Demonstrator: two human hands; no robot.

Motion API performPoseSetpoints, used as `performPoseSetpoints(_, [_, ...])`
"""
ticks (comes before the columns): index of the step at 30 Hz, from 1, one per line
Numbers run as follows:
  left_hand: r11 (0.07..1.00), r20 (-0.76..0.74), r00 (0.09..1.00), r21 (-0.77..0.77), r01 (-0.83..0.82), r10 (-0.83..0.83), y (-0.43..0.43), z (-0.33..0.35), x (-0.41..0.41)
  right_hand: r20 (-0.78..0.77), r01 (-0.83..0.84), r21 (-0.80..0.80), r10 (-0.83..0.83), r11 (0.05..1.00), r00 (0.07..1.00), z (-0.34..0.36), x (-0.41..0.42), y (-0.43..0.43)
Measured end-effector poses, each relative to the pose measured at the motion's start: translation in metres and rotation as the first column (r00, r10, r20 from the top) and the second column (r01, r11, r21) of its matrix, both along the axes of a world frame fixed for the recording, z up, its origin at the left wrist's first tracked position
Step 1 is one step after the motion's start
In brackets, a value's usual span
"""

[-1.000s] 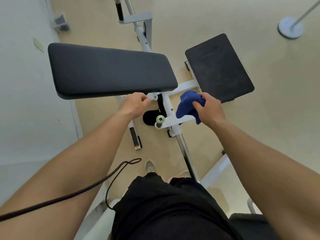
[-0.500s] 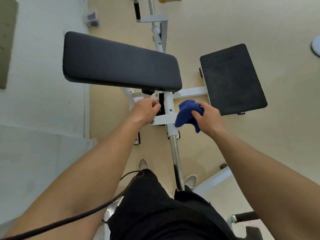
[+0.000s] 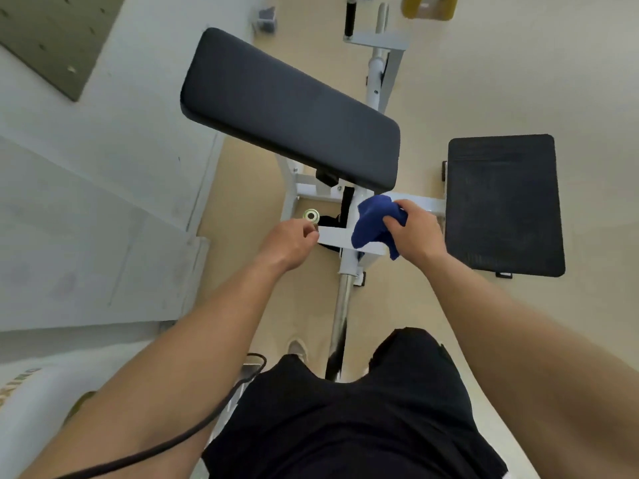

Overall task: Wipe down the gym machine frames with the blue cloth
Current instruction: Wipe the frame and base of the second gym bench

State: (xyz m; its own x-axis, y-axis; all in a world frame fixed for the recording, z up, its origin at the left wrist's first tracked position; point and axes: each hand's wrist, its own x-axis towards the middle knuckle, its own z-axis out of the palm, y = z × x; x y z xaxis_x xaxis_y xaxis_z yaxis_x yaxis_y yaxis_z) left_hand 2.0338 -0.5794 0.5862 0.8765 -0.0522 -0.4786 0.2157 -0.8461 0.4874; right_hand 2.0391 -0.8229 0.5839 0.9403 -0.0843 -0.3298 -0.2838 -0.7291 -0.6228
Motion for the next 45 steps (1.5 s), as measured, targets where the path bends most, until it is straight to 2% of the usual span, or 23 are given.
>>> performPoseSetpoints(4, [0.989, -0.016, 0.993, 0.091, -0.116, 0.118, -0.013, -0.003, 0.007, 0.03, -0.133, 0.073, 0.131, 0.988, 0.991, -0.011, 0.036, -0.025])
performPoseSetpoints(10, [0.925, -0.016, 0.932, 0.132, -0.358, 0.363, -0.086, -0.002, 0.022, -0.012, -0.402, 0.017, 0.402, 0.916, 0.916, -0.027, 0.099, -0.102])
performPoseSetpoints(13, [0.902, -0.018, 0.905, 0.089, -0.423, 0.426, -0.135, 0.0, 0.027, -0.05, -0.433, 0.005, 0.433, 0.901, 0.9, -0.022, 0.12, -0.141])
performPoseSetpoints(16, [0.883, -0.079, 0.879, 0.062, -0.466, 0.47, -0.173, 0.001, 0.032, -0.06, -0.442, 0.023, 0.443, 0.897, 0.895, -0.018, 0.135, -0.167])
performPoseSetpoints(22, [0.874, -0.146, 0.861, 0.086, -0.479, 0.486, -0.215, -0.01, 0.062, -0.071, -0.471, 0.049, 0.474, 0.881, 0.878, -0.022, 0.169, -0.196])
performPoseSetpoints(29, [0.881, -0.131, 0.871, 0.07, -0.468, 0.473, -0.239, -0.011, 0.148, -0.051, -0.54, 0.03, 0.541, 0.841, 0.84, -0.026, 0.241, -0.198])
performPoseSetpoints(34, [0.843, -0.121, 0.835, 0.047, -0.536, 0.537, -0.232, -0.028, 0.214, -0.037, -0.624, -0.034, 0.623, 0.781, 0.781, -0.023, 0.319, -0.171])
performPoseSetpoints(38, [0.818, -0.196, 0.801, 0.009, -0.575, 0.565, -0.233, -0.044, 0.264, -0.046, -0.657, -0.062, 0.655, 0.751, 0.754, -0.02, 0.382, -0.158])
performPoseSetpoints(42, [0.81, -0.202, 0.792, 0.017, -0.586, 0.577, -0.232, -0.037, 0.303, -0.063, -0.71, -0.085, 0.708, 0.699, 0.704, -0.021, 0.431, -0.15])
performPoseSetpoints(45, [0.751, -0.197, 0.736, 0.001, -0.66, 0.647, -0.225, -0.034, 0.33, -0.071, -0.759, -0.107, 0.756, 0.643, 0.651, -0.023, 0.467, -0.134])
